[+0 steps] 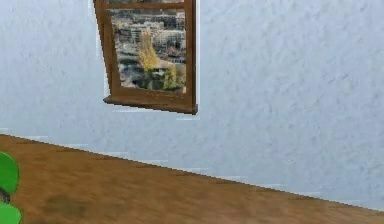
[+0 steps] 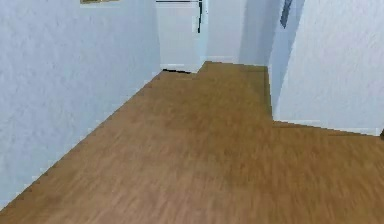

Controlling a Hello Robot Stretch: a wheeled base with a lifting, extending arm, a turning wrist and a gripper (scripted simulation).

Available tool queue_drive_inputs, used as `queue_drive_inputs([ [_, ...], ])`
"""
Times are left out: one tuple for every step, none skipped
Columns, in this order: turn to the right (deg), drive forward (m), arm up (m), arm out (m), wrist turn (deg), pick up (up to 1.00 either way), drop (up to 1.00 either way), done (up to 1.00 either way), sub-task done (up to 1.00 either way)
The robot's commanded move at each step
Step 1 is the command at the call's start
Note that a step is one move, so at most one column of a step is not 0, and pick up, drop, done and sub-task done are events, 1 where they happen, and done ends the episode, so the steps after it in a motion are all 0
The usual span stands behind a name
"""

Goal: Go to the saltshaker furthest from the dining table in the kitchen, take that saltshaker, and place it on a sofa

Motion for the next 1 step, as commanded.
queue_drive_inputs([
  [-15.0, 0.00, 0.00, 0.00, 0.0, 0.00, 0.00, 0.00, 0.00],
])
